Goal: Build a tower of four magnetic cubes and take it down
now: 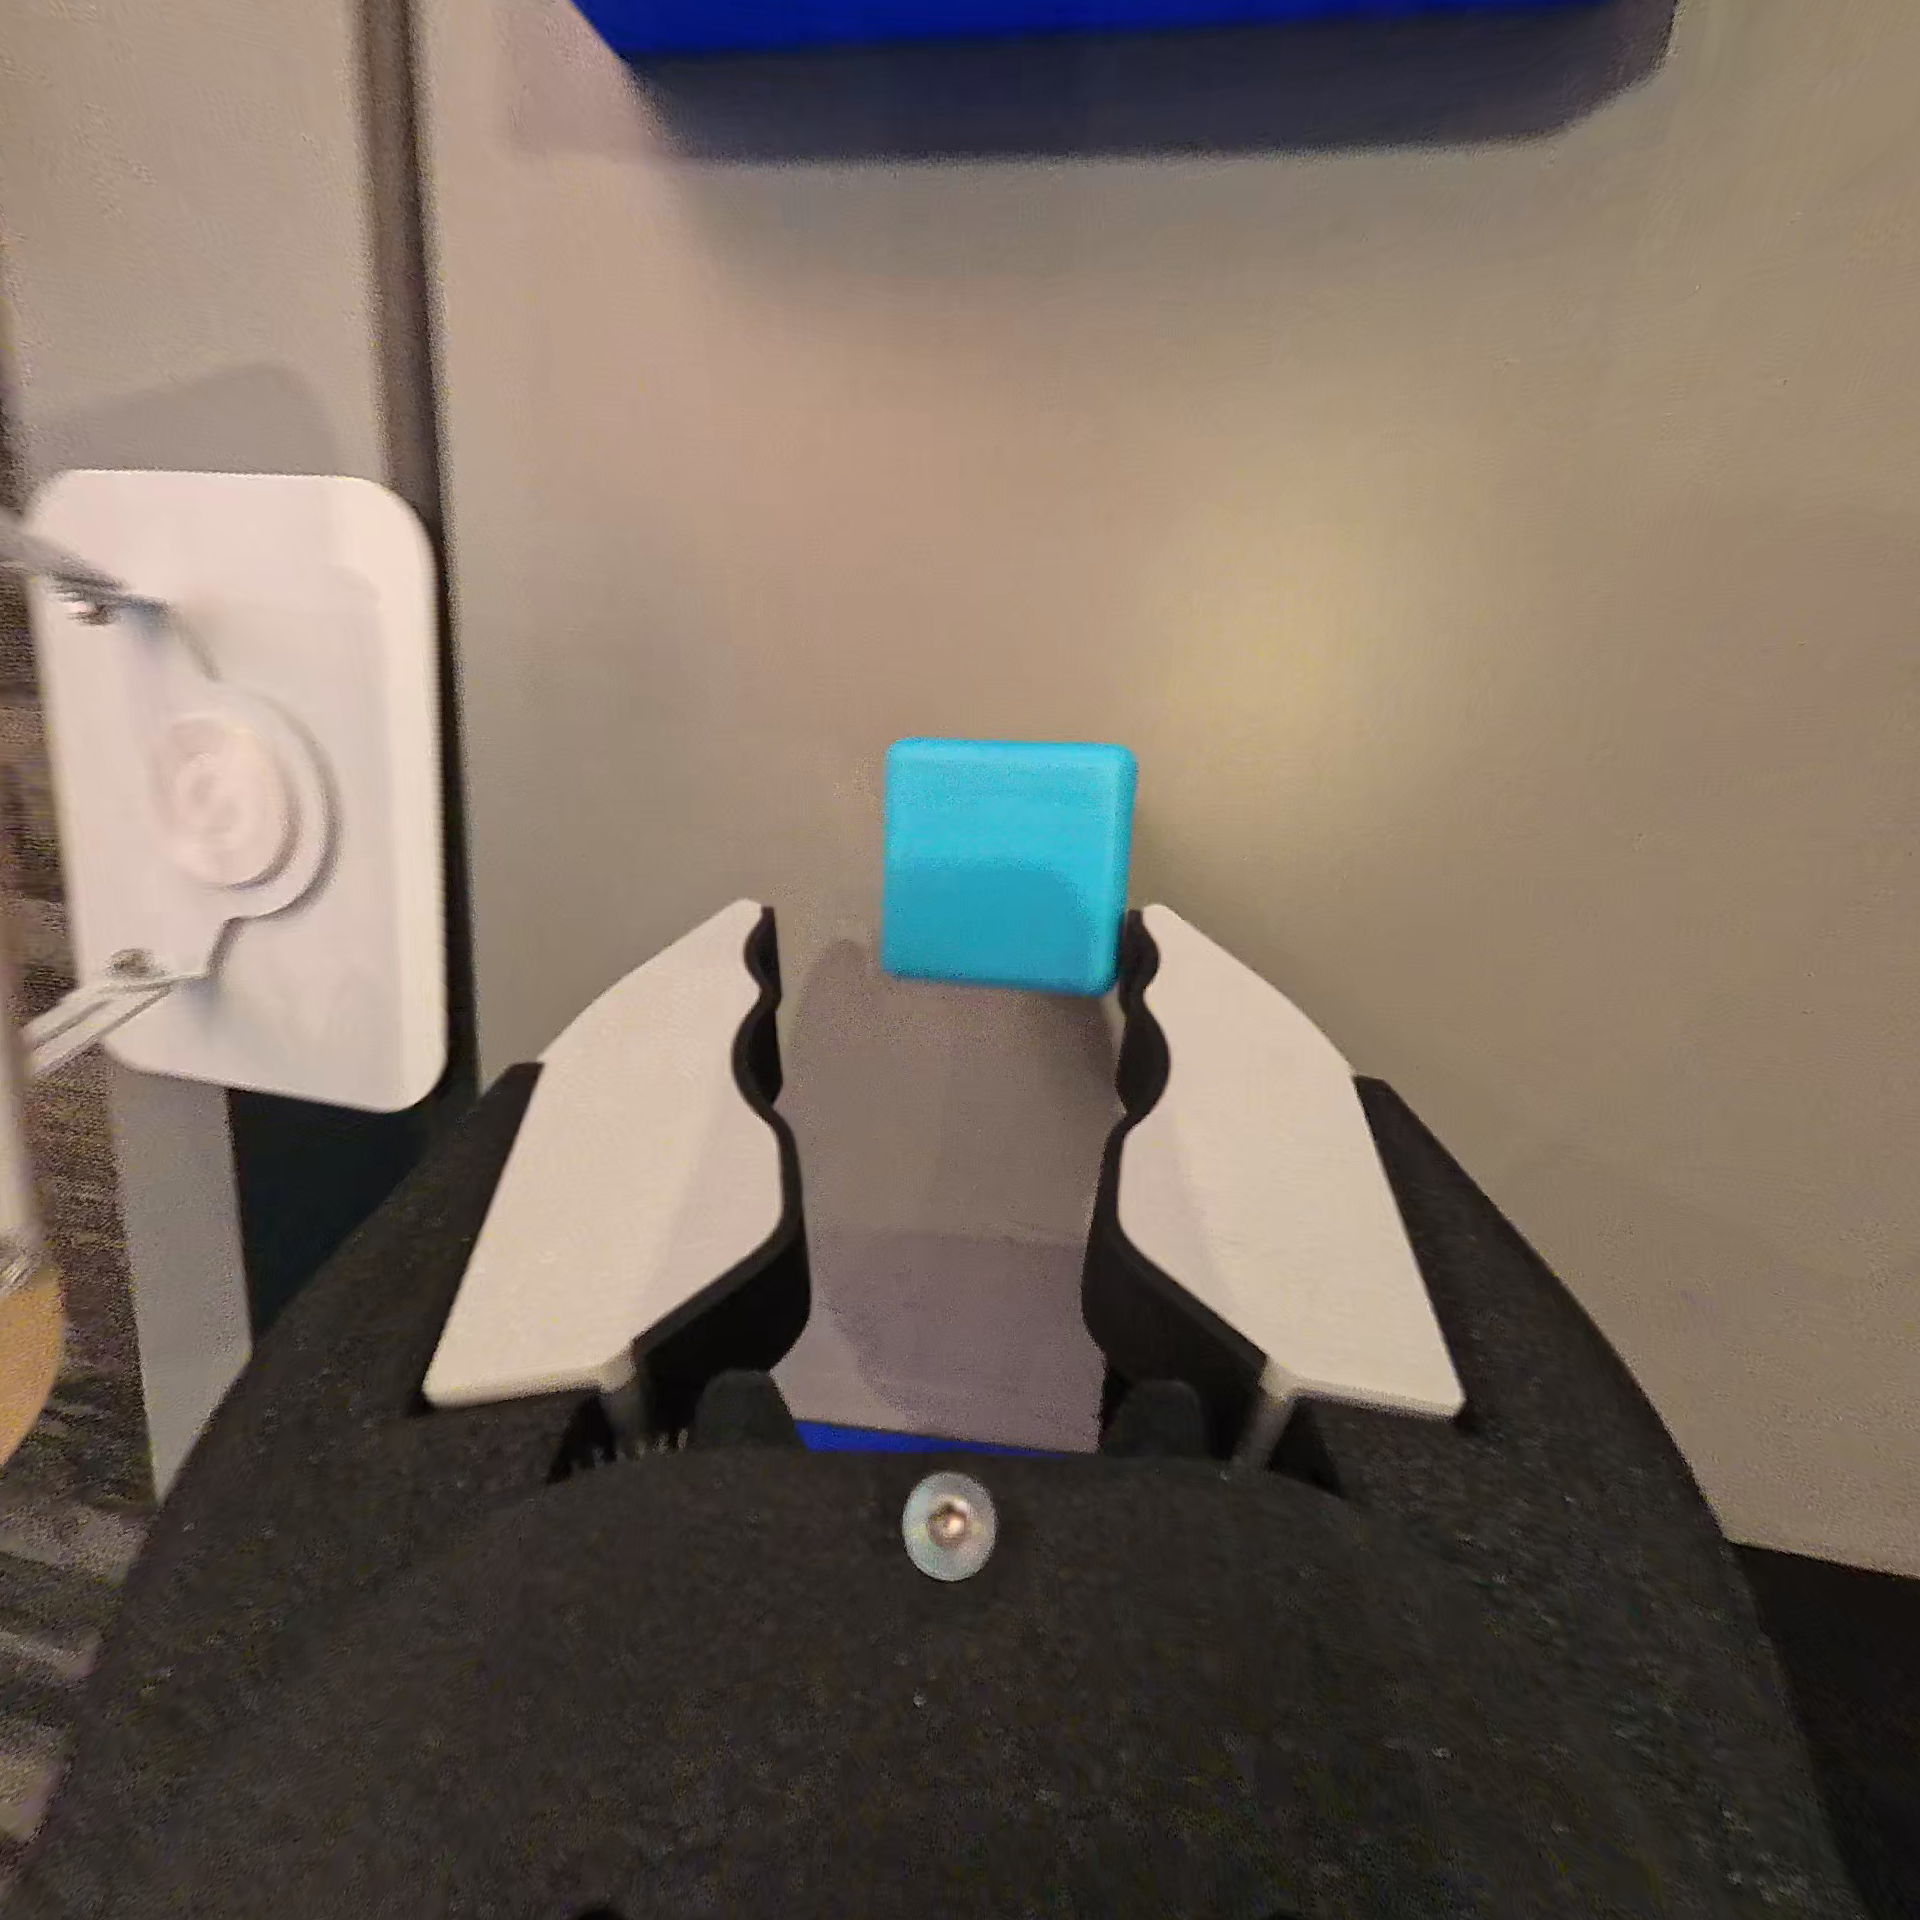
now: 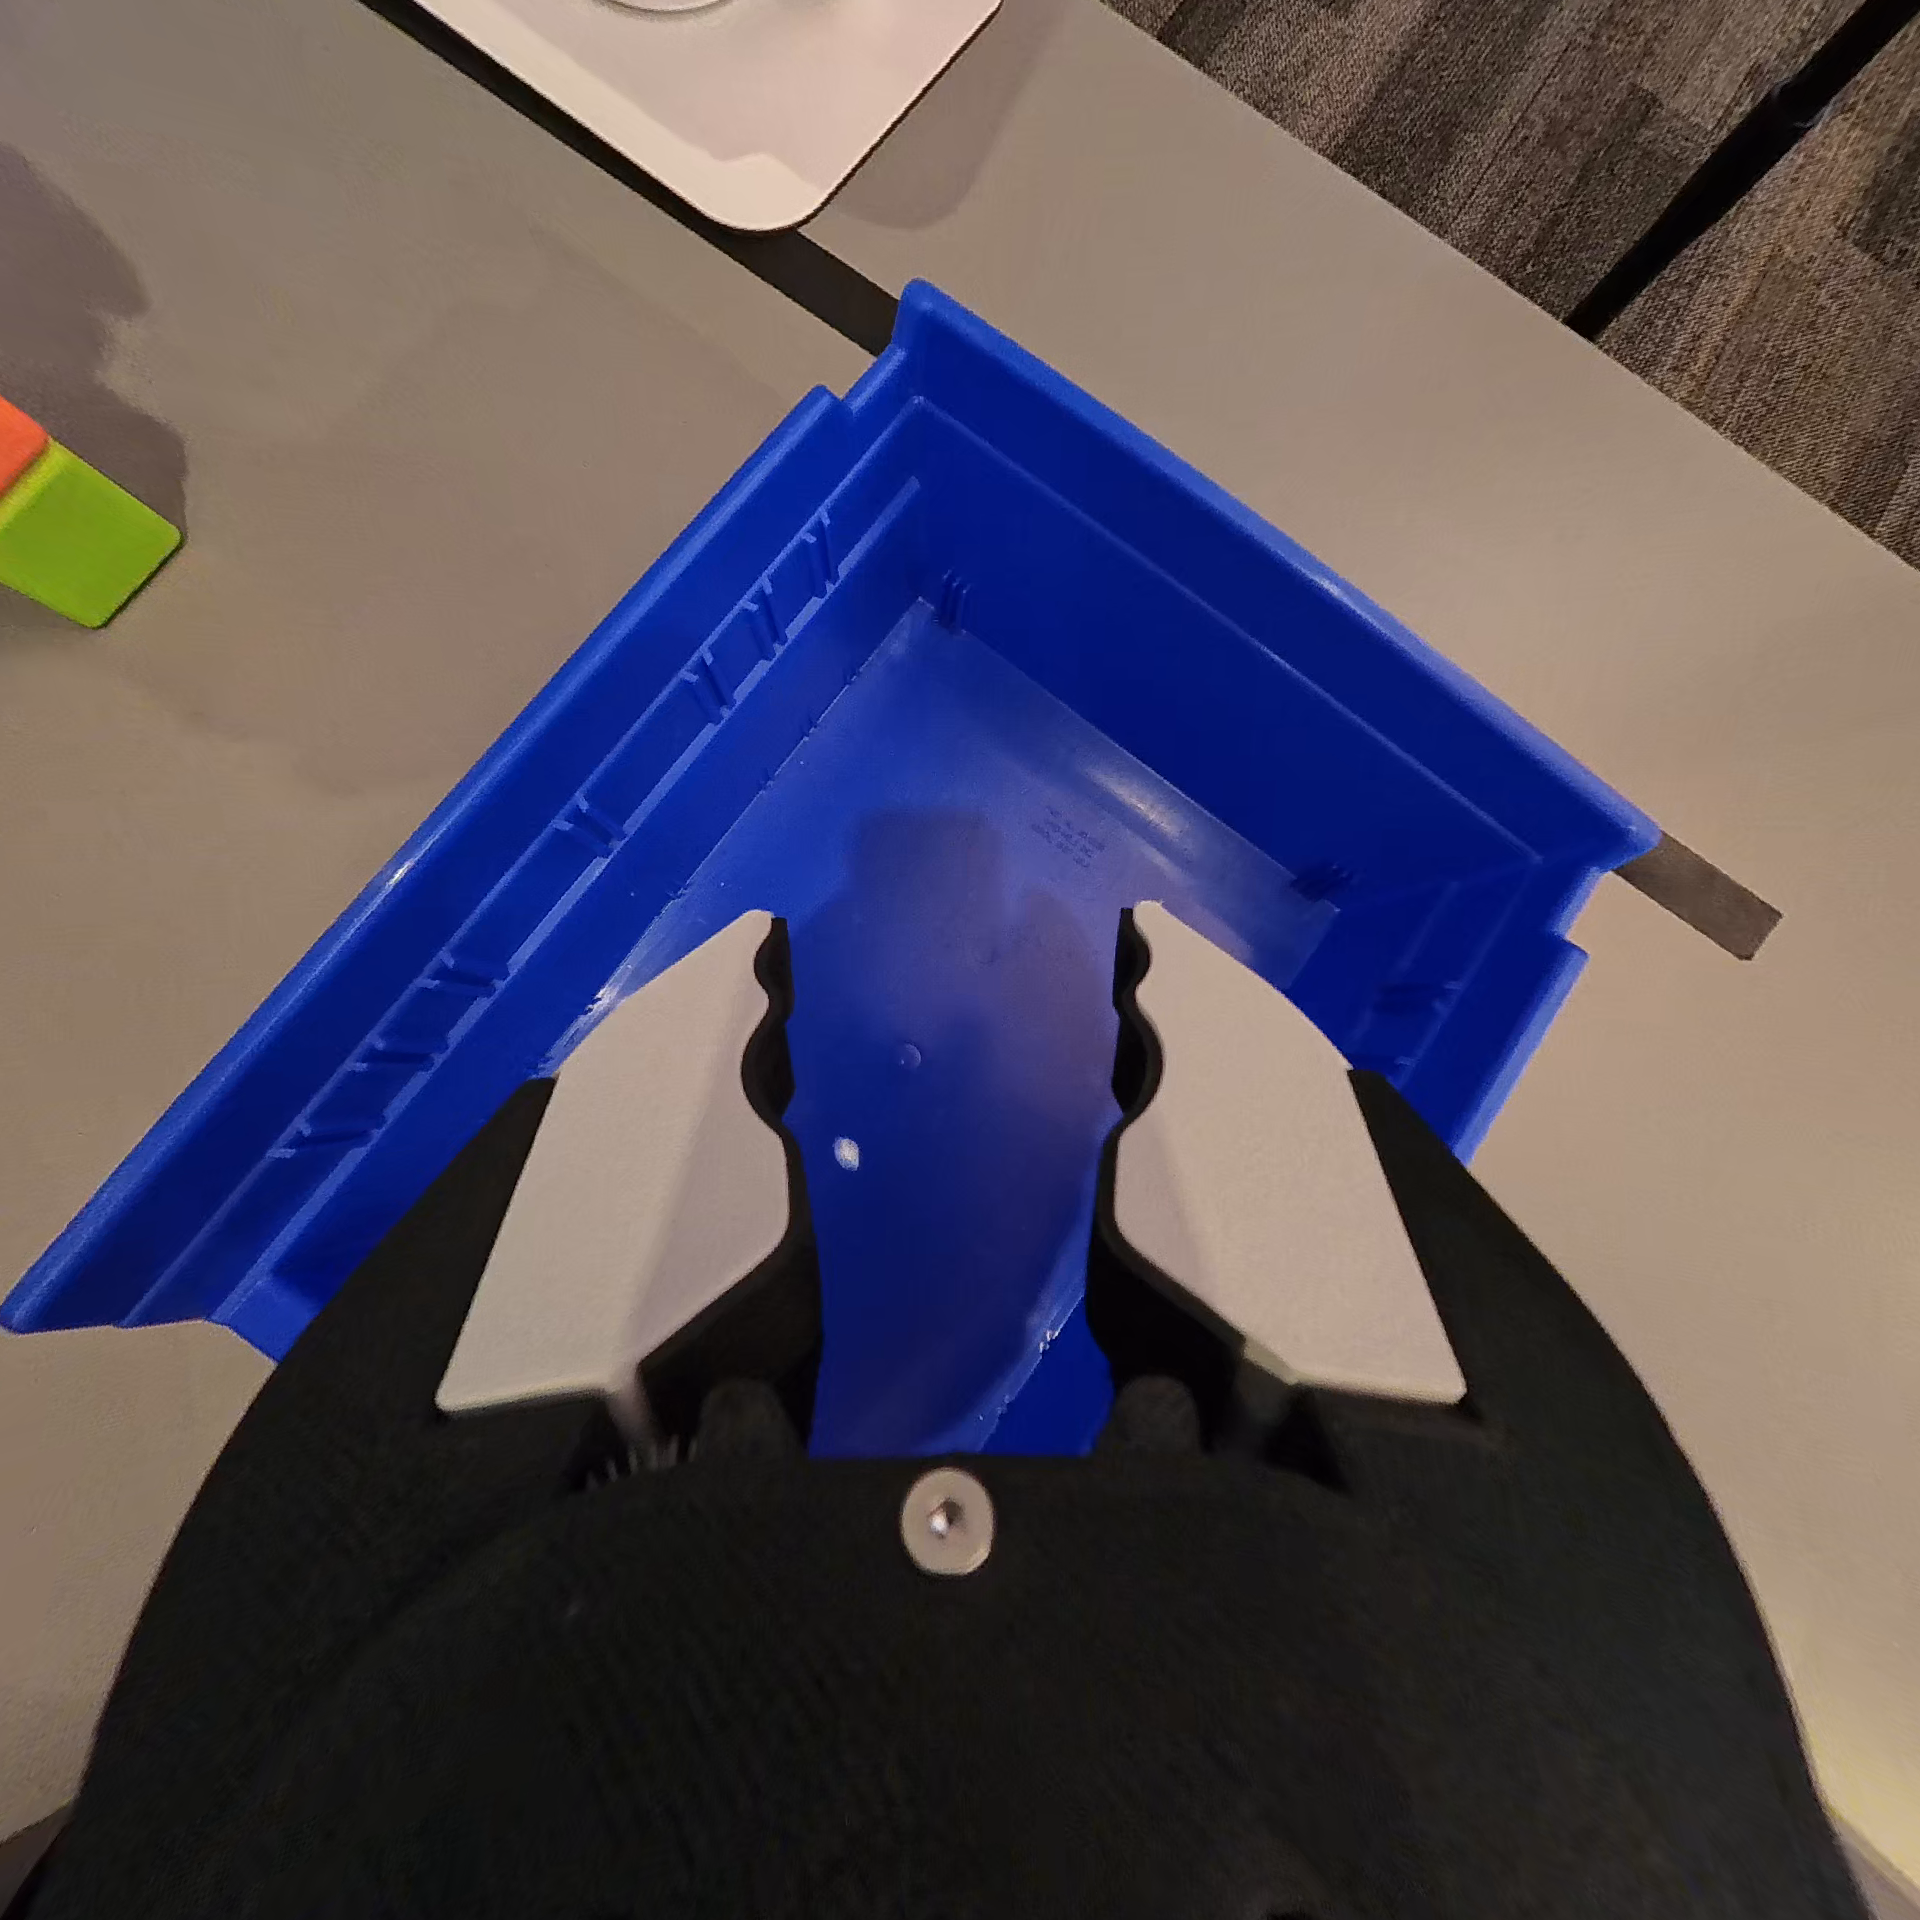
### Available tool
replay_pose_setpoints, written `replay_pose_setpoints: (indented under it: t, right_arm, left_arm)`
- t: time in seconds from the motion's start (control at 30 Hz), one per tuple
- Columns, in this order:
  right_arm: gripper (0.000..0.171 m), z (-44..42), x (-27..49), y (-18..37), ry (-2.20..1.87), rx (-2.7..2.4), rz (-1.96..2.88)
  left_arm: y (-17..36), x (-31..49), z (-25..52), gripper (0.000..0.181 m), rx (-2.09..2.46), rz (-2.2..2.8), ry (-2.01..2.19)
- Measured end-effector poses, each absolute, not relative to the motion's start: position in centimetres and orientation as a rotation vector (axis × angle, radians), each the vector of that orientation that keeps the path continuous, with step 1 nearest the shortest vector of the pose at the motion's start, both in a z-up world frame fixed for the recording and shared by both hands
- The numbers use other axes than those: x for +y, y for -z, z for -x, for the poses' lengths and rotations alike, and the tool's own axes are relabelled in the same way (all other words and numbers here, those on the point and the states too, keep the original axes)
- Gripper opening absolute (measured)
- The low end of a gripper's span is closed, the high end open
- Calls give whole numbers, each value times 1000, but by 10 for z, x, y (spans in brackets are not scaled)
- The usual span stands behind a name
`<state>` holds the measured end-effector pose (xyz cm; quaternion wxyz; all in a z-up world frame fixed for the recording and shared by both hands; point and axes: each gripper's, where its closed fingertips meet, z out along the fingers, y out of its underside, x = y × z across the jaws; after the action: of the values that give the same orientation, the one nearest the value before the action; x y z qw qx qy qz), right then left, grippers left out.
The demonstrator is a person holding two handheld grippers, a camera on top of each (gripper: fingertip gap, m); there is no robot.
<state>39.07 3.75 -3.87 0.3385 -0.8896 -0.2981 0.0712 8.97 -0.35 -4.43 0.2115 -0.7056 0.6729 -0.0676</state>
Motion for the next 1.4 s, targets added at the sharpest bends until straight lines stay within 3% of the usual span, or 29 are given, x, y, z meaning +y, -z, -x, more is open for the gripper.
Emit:
replay_pose_setpoints:
  t: [0.13, 0.23, 0.4, 0.53, 0.77, 1.1, 1.27, 1.4]
  right_arm:
    - [62, -392, 37, 40, -187, -776, 2322]
    - [62, -391, 36, 40, -192, -781, 2327]
    - [62, -387, 37, 39, -185, -799, 2326]
    - [62, -385, 37, 46, -162, -828, 2351]
    - [62, -383, 35, 55, -155, -847, 2382]
    - [61, -383, 35, 65, -159, -870, 2421]
    - [61, -383, 35, 67, -155, -884, 2429]
    - [61, -385, 36, 63, -155, -865, 2419]
  left_arm:
    - [-19, 16, -45, 61, 1579, 1940, 203]
    - [-41, 33, 33, 59, 1407, 2039, 102]
    - [11, 52, 183, 62, 1233, 2401, -240]
    - [66, 48, 233, 57, 1232, 2576, -276]
    - [115, 58, 252, 62, 1208, 2680, -236]
    - [135, 59, 261, 49, 1206, 2752, -265]
    - [112, 54, 250, 48, 1200, 2716, -208]
    - [45, 48, 218, 48, 1269, 2536, -234]
